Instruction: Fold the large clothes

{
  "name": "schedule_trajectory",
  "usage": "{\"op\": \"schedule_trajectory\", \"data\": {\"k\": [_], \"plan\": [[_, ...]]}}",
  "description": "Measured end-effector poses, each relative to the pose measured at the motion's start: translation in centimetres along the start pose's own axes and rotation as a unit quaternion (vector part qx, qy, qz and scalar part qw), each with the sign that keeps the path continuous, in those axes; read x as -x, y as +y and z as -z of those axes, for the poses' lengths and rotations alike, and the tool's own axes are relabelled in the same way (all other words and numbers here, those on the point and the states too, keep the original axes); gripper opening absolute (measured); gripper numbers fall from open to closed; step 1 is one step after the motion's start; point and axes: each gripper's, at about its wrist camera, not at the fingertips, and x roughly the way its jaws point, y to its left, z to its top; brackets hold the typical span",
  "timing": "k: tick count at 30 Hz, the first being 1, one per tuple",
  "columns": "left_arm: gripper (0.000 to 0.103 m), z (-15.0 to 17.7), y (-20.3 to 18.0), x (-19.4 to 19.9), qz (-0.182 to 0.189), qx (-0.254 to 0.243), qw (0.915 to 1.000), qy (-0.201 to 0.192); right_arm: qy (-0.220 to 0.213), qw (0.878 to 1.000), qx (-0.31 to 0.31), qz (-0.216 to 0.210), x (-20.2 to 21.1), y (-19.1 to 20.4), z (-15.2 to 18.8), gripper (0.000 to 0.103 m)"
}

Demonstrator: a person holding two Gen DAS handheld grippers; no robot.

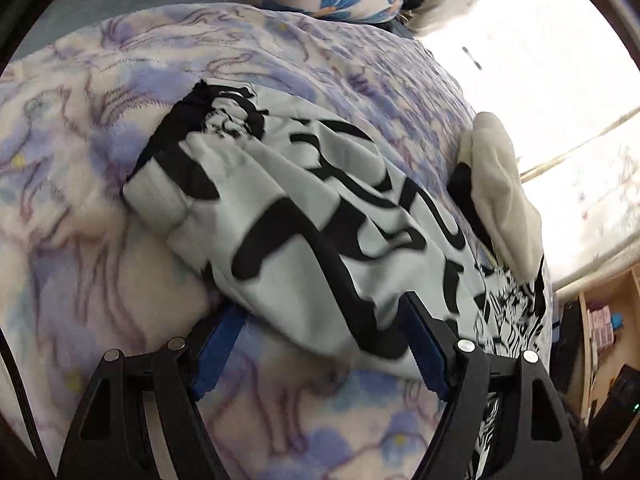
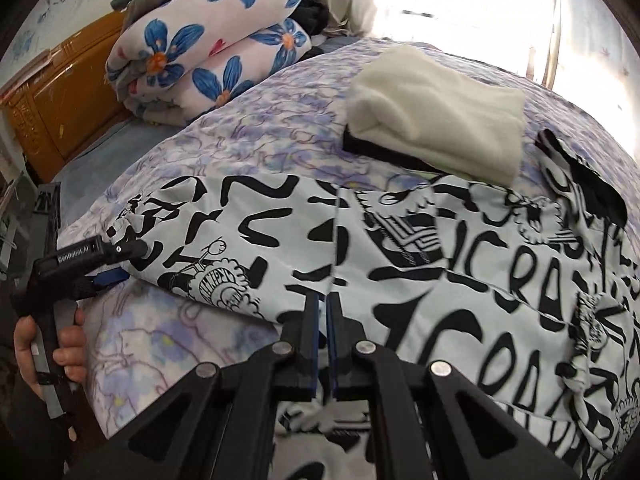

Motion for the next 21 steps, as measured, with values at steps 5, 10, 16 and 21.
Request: {"op": "schedule_trajectory", "data": {"k": [5, 10, 16, 21], "plan": [[0.077, -1.4, 0.0, -1.3, -0.012, 0.006, 0.9998, -0.012, 0.014, 1.0, 0.001, -0.013, -1.7, 1.1, 0.2, 0.003], [0.01, -1.9, -1.2, -1.5, -0.087, -0.027, 0.9953, -0.034, 0.026, 0.999, -0.008, -0.019, -1.6, 0.2, 1.7, 0.003], [0.003, -1.0, -5.6, 2.9, -0.112, -0.075, 0.985, -0.107, 0.026, 0.999, -0.041, -0.012, 0.8, -3.3, 4.0, 0.003], [0.003, 1.3, -15.1, 8.2, -0.094, -0.178, 0.9634, -0.178, 0.014, 0.996, -0.083, 0.001, 3.9, -7.5, 6.6, 0.003]]}}
